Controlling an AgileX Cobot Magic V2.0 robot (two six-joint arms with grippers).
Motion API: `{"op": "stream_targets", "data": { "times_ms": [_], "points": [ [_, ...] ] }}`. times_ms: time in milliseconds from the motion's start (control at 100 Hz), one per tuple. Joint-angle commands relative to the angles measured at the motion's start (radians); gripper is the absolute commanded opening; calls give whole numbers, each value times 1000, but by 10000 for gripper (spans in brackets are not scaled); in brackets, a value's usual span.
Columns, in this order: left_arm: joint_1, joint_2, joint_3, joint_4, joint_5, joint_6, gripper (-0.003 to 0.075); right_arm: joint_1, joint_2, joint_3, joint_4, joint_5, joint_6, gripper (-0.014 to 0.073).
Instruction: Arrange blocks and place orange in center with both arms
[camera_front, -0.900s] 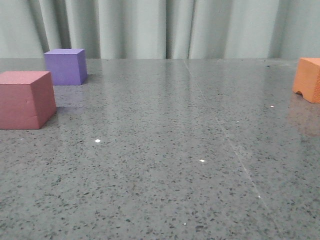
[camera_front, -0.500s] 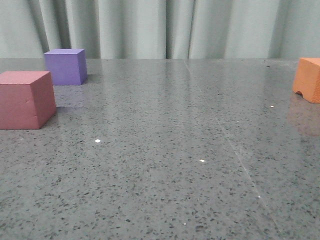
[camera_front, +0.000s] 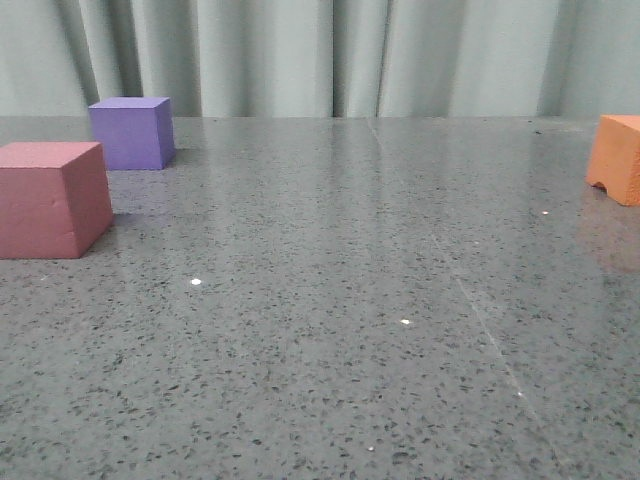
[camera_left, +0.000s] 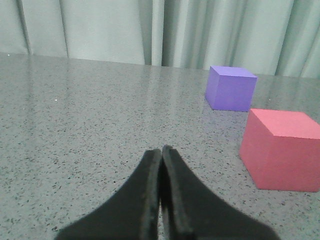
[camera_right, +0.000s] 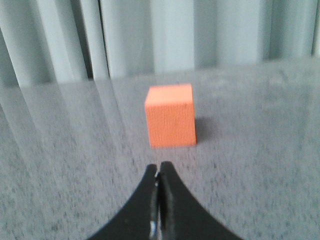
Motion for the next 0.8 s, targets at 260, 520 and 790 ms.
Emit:
{"op": "stream_targets", "data": {
  "times_ms": [260, 520, 790],
  "points": [
    [-1, -33, 54, 1, -88, -2, -19, -6, 181, -406, -31, 345, -9, -67],
    [-1, -33, 54, 1, -88, -2, -19, -6, 432, -762, -31, 597, -9, -67],
    [-1, -33, 54, 1, -88, -2, -19, -6, 641, -922, -31, 705, -9, -67]
  ]
}}
